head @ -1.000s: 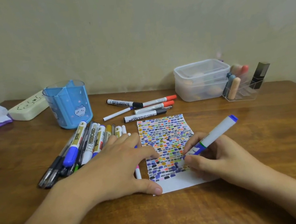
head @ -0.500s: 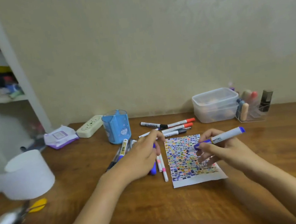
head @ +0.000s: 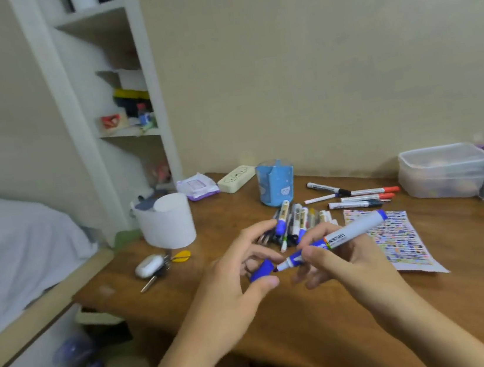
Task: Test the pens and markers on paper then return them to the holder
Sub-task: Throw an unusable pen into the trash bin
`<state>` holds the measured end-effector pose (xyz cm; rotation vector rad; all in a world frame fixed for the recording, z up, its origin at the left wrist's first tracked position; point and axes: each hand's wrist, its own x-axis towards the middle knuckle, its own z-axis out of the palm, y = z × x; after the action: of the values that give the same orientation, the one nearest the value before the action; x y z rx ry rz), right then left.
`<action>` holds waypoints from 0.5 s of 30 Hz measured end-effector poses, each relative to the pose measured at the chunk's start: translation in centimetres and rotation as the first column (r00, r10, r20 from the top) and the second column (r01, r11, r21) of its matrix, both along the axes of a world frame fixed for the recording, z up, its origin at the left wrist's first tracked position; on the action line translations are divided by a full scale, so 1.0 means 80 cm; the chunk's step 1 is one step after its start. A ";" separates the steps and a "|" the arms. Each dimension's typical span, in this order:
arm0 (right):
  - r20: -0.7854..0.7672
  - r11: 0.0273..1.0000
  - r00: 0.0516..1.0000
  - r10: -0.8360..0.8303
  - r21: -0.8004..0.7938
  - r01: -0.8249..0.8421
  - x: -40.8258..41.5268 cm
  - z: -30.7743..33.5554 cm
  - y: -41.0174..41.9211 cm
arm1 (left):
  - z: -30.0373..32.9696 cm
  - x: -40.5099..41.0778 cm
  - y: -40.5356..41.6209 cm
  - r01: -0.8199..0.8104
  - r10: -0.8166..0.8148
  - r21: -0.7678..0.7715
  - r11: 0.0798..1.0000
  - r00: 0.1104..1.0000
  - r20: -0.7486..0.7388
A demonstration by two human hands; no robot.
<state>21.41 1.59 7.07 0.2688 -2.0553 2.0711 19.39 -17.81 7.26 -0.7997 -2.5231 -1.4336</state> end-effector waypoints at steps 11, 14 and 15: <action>0.057 0.982 0.982 0.182 -0.053 -0.179 0.020 -0.020 -0.079 | -0.017 0.062 -0.072 -0.110 0.113 -0.036 0.993 0.988 0.104; 0.072 0.975 0.973 0.220 0.010 -0.221 0.015 -0.022 -0.093 | -0.026 0.069 -0.082 -0.148 0.151 -0.030 0.988 0.979 0.135; 0.073 0.972 0.971 0.229 0.027 -0.232 0.013 -0.022 -0.096 | -0.029 0.069 -0.085 -0.159 0.161 -0.030 0.987 0.977 0.139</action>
<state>22.42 -6.06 5.30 0.4691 -2.1964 2.2048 24.92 -24.58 4.94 -0.4995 -2.6384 -1.4631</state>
